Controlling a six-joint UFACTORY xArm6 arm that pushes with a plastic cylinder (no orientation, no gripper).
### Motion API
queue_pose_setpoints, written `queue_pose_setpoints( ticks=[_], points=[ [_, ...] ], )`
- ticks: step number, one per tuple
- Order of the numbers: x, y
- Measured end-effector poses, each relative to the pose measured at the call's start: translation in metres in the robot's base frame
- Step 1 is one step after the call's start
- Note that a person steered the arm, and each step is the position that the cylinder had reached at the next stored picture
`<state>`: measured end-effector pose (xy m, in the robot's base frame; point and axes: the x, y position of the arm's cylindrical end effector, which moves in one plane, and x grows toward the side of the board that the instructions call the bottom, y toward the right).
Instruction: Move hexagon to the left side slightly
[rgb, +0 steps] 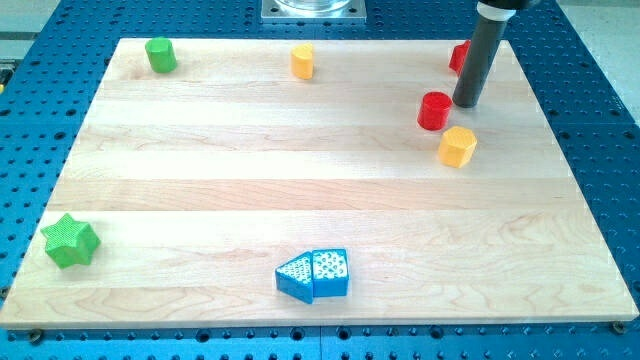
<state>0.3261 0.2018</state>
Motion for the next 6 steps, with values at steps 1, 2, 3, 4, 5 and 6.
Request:
queue_pose_setpoints(
  ticks=[1, 2, 3, 4, 5, 6],
  points=[
    [0.0, 0.0],
    [0.003, 0.006],
    [0.019, 0.01],
    [0.028, 0.011],
    [0.033, 0.01],
    [0.071, 0.022]
  ],
)
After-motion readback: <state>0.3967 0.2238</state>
